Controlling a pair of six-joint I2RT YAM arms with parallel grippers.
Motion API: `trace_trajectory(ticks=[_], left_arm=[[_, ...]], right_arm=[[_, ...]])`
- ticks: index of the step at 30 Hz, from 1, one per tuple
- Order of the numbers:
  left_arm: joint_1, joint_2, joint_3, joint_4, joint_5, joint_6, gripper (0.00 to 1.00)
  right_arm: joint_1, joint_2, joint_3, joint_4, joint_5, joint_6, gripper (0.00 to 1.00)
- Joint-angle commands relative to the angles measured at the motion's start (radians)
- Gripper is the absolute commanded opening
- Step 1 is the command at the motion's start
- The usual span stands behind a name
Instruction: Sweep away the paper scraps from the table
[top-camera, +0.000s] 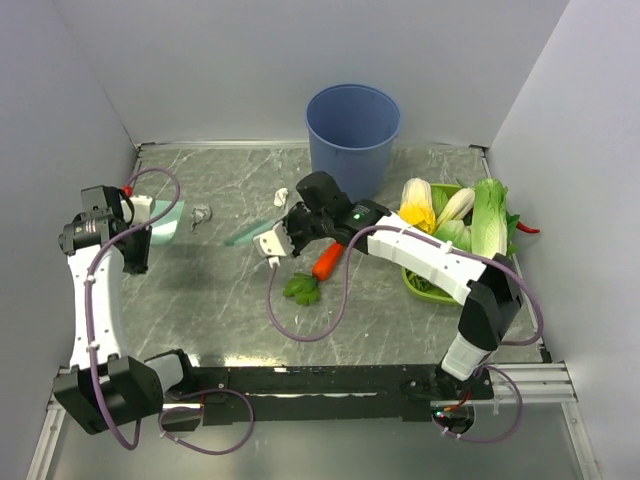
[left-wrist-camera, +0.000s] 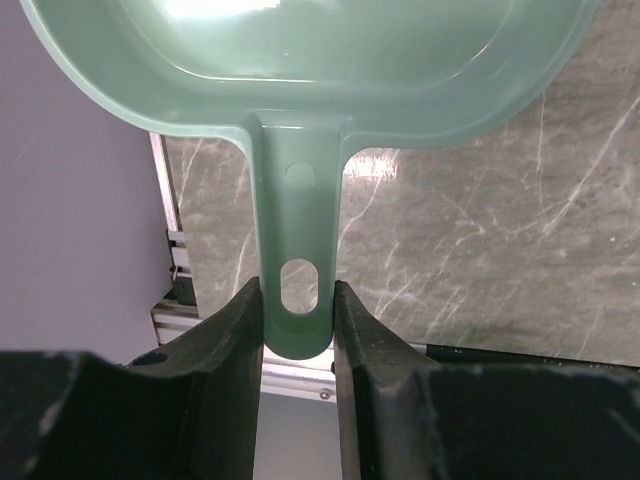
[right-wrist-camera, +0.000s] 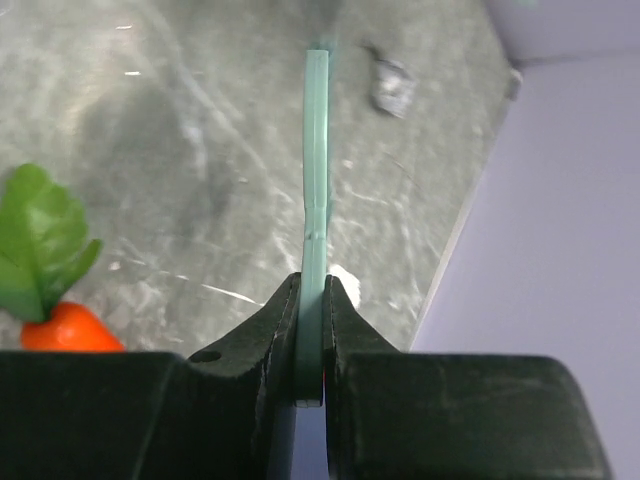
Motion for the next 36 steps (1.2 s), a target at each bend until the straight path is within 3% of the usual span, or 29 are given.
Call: trace_trajectory(ticks=[1,2,10,19,23,27,36], left_arm=[[0.007,0.008,0.018,0.078,0.029,-0.039,0.01],[0.007,0.008,0.024,0.075,0.032,-0.050,0.01],[0.005,-0.046,0.043,0.069,0.083,-0.091,0.01],[0.007,-0.069,0.046,0.028,0.107,-0.081,0.01],[0.005,-0.083,0.024,0.016,0.117,-0.085,0.01],[0.007,-0.100,0.020,0.006,0.118,-0.091,0.01],[0.007,-0.112,0.023,0.016,0.135,-0.102,0.01]], right_arm=[[-0.006,0.031,-0.039,0.224,0.102,0.143,0.00],[0.000,0.075,-0.036,0.341,0.134,0.154,0.00],[0.002,0.432,0.227,0.661,0.320,0.077,0.00],[0.014,0.869,0.783,0.628,0.388,0.062,0.00],[0.026,0.887,0.759,0.608,0.307,0.001,0.00],[0.032,0.803,0.572,0.611,0.202,-0.078,0.00],[0.043,0.734,0.467,0.551,0.184,-0.183,0.00]])
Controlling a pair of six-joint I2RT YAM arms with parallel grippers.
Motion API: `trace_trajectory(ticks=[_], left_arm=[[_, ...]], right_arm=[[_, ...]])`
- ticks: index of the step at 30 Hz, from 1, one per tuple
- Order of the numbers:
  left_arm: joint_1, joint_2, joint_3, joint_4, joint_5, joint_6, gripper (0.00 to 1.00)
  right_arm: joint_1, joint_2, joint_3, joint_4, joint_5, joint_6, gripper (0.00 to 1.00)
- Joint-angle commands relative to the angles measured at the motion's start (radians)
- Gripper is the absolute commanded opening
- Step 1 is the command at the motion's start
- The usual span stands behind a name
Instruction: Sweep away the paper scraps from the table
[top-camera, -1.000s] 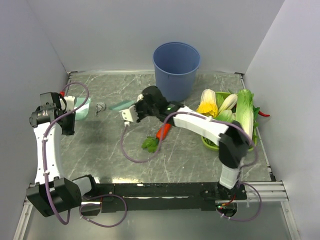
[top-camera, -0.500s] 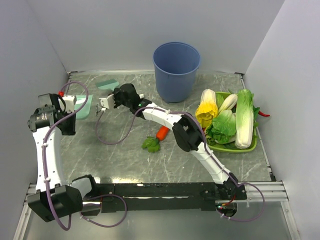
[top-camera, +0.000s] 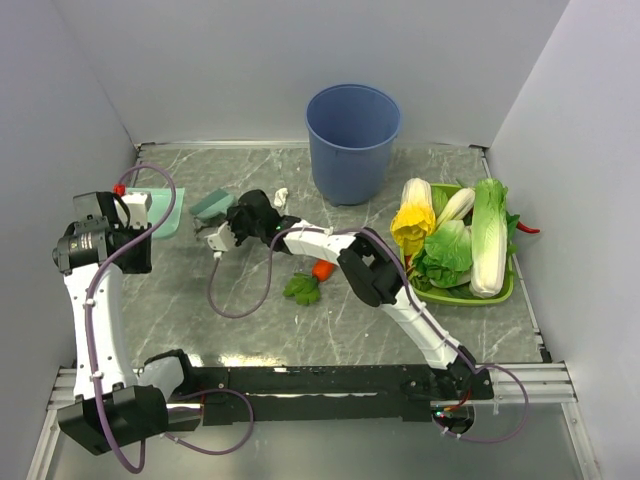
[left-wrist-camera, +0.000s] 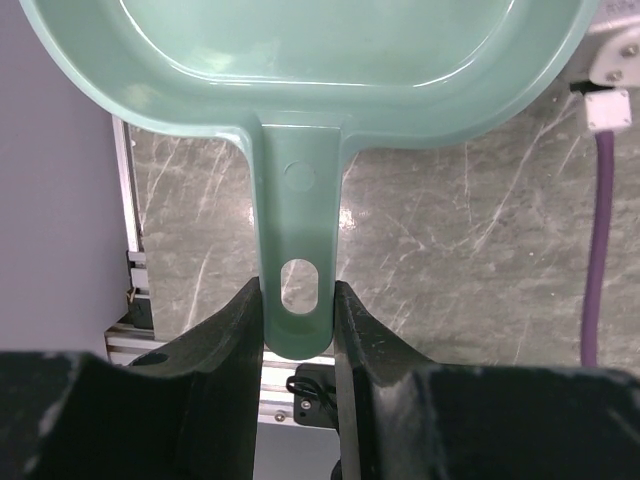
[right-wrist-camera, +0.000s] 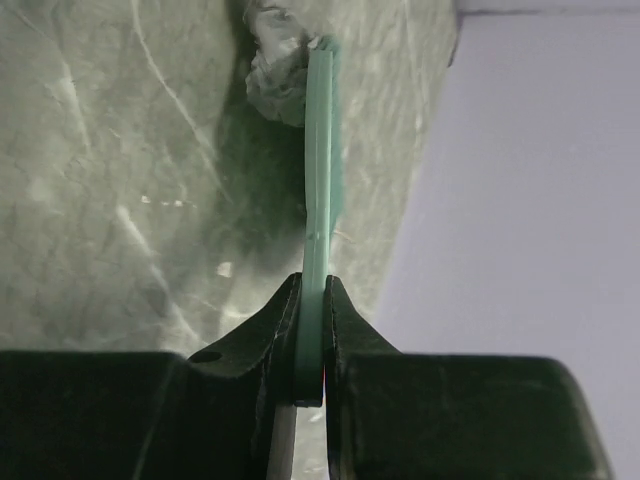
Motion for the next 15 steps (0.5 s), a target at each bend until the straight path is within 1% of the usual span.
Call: trace_trajectory(ticks=[1,4,5,7,8,9,10,11,12,14,15], left_arm=[[0.005,-0.019,0.022,0.018,0.043,-0.018,0.01],[0.007,-0.006,0.026,0.034,0.057,-0.017,0.01],[0.005,-0.003,0.025,0.043,0.061,-0.015,0.01],[0.005,0.014,0.012,0.055,0.074,-0.005,0.01],[0.005,0.032,0.008,0.069,0.078,-0.002,0.01],[0.005,0.041,0.005,0.076,0.080,0.001,0.01],[0.005,0.052,-0.001,0.084,0.087,0.005,0.01],[0.005,0.073,-0.003,0.102,0.088,0.003,0.01],[0.005,0.081,-0.005,0.116,0.085,-0.003,0.01],[0.007,0.109,-0.020,0.141,0.097,0.001,0.01],[0.007,0.119,-0.032,0.159,0.103,0.008,0.01]], right_arm=[[0.008,-0.129,-0.073,-0.038,-0.051,-0.085,0.00],[0.005,-0.235,-0.202,-0.084,-0.073,-0.132,0.00],[-0.004,-0.310,-0.302,-0.087,-0.081,-0.148,0.00],[-0.012,-0.393,-0.412,-0.131,-0.104,-0.194,0.00],[-0.016,-0.475,-0.508,-0.157,-0.105,-0.205,0.00],[-0.027,-0.517,-0.554,-0.206,-0.105,-0.212,0.00],[-0.031,-0.560,-0.597,-0.219,-0.099,-0.205,0.00],[-0.035,-0.635,-0.686,-0.204,-0.082,-0.179,0.00],[-0.047,-0.668,-0.725,-0.155,-0.062,-0.100,0.00],[-0.062,-0.764,-0.754,-0.191,-0.056,-0.023,0.00],[-0.070,-0.793,-0.753,-0.216,-0.067,0.078,0.00]])
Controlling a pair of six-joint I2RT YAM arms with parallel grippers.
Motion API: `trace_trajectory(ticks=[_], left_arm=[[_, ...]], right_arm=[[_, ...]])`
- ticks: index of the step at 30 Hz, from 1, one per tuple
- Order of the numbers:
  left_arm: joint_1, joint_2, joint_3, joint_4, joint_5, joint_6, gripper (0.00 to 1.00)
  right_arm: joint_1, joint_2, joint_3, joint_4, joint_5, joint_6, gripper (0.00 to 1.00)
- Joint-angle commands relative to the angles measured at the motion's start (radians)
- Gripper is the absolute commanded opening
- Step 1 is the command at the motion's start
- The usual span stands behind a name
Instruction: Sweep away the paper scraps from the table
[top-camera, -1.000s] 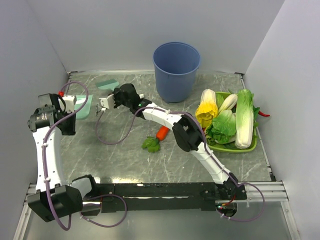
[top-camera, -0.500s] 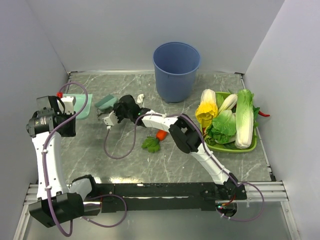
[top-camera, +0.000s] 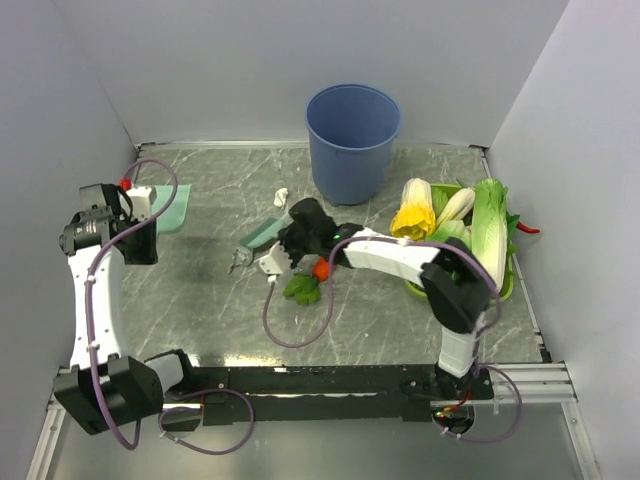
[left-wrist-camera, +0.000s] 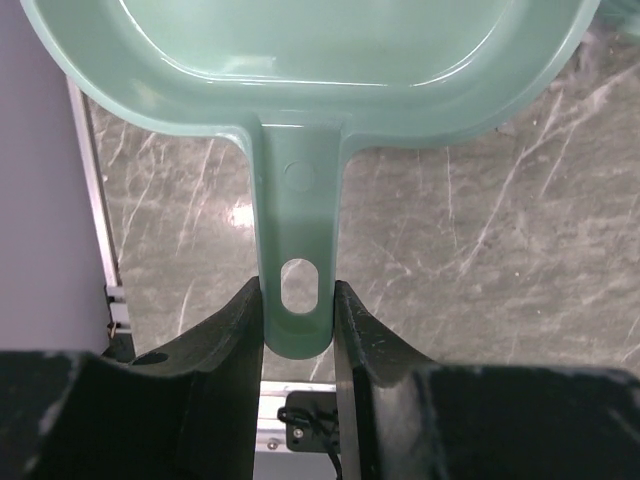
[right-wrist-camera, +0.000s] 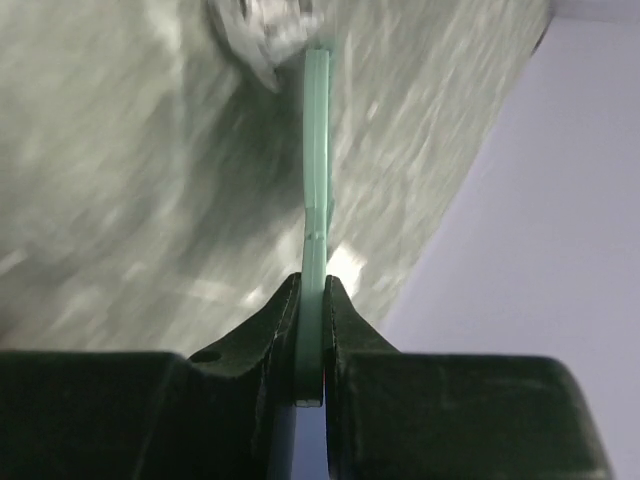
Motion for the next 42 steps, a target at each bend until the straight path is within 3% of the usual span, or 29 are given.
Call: trace_trajectory(ticks=[1,5,9,15,19,29,35,42], left_arm=[[0.003,0.047,-0.032,0.098,0.052,0.027,0.01],[-0.007,0.178,-0.038,0.064,0.016,0.122,0.01],[-0.017,0.281,-0.056,-0.018,-0.049,0.281,0.01],[-0.021,0.271,-0.125,-0.019,-0.113,0.522,0.01],[-0.041,0.254,-0.184,0.010,-0.164,0.599,0.01],[-0.246,0.242,-0.371,0.172,-0.245,0.562,0.01],[-0.401,0.291,-0.351,0.210,-0.210,0.463,0.01],[-0.543,0.390,-0.288,0.257,-0.178,0.337,0.01]], right_arm=[[-0.049,-0.183,-0.036,-0.059,-0.010,0.247,0.00],[-0.065,-0.206,0.099,-0.081,0.125,0.543,0.00],[-0.104,-0.081,0.295,-0.194,0.237,0.766,0.00],[-0.157,0.150,0.553,-0.268,0.329,0.860,0.00],[-0.167,0.281,0.714,-0.332,0.340,0.914,0.00],[-0.160,0.299,0.739,-0.545,0.250,1.151,0.00],[-0.149,0.202,0.641,-0.654,0.069,1.375,0.00],[-0.108,0.130,0.592,-0.688,-0.093,1.492,0.00]])
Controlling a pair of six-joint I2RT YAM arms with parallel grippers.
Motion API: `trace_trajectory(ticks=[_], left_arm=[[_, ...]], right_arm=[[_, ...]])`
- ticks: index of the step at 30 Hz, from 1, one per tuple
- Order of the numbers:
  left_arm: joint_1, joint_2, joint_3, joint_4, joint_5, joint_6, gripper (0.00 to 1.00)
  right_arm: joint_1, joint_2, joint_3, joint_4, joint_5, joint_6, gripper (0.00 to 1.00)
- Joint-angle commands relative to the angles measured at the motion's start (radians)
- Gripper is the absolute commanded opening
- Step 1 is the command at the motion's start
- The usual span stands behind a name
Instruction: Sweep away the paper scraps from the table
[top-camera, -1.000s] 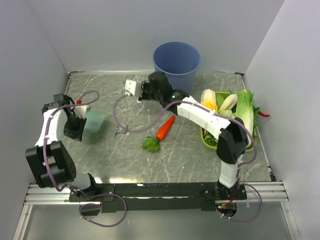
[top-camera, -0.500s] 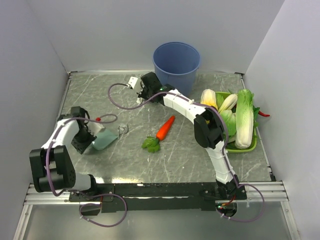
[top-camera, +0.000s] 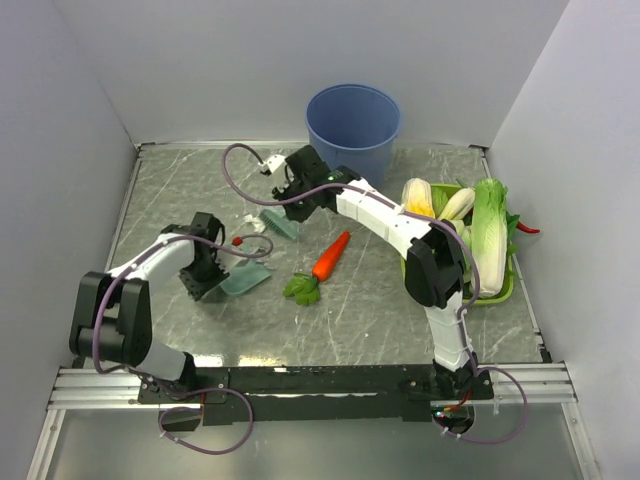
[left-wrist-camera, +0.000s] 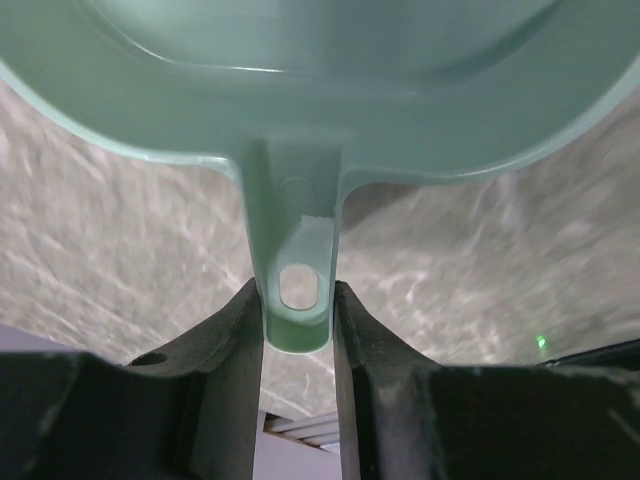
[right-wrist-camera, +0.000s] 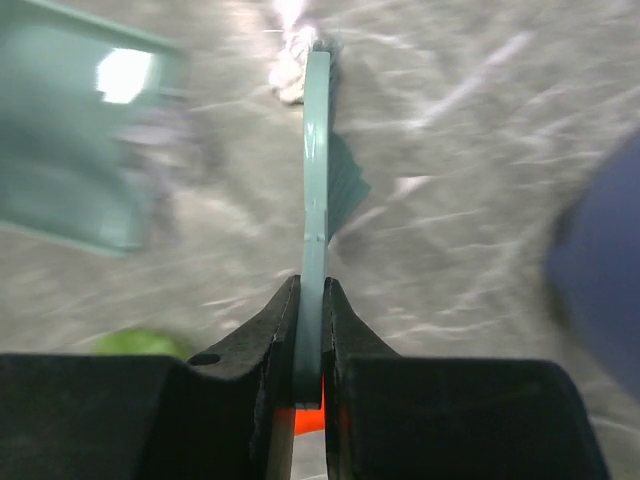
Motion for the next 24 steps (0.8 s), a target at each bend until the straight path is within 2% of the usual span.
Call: trace_trajectory(ticks=[1,4,9,10,12,13,15,16,24], left_arm=[[-0.068,0.083,0.068,0.051,0.041,-0.120,0.01],[-0.091,0.132,0.122,0.051,0.044,-0.178,0.01],[-0.097,0.097,0.128,0.034,0.071,-0.201,0.02],[-0.097,0.088,0.113,0.031,0.080,-0.198,0.11],[-0.097,0.057,0.078,0.035,0.092,-0.192,0.18],[-0.097,0.045,0.061,0.043,0.107,-0.186,0.28],[-0.097,0.013,0.035,0.074,0.110,-0.181,0.34],[-0.097,0.003,0.016,0.083,0.112,-0.181,0.42],[-0.095,-0.061,-0.048,0.143,0.117,-0.165,0.52]], right_arm=[[0.037,-0.076,-0.028,-0.098,-0.204,0.168,0.00],[0.040,-0.113,-0.058,-0.119,-0.263,0.204,0.00],[0.010,-0.200,-0.090,-0.144,-0.198,0.192,0.00],[-0.003,-0.214,-0.095,-0.138,-0.201,0.204,0.00],[-0.029,-0.243,-0.107,-0.118,-0.197,0.206,0.00],[-0.034,-0.251,-0.112,-0.110,-0.172,0.201,0.00],[-0.046,-0.254,-0.115,-0.101,-0.152,0.183,0.00],[-0.049,-0.249,-0.114,-0.101,-0.138,0.179,0.00],[-0.072,-0.229,-0.097,-0.116,-0.100,0.144,0.00]])
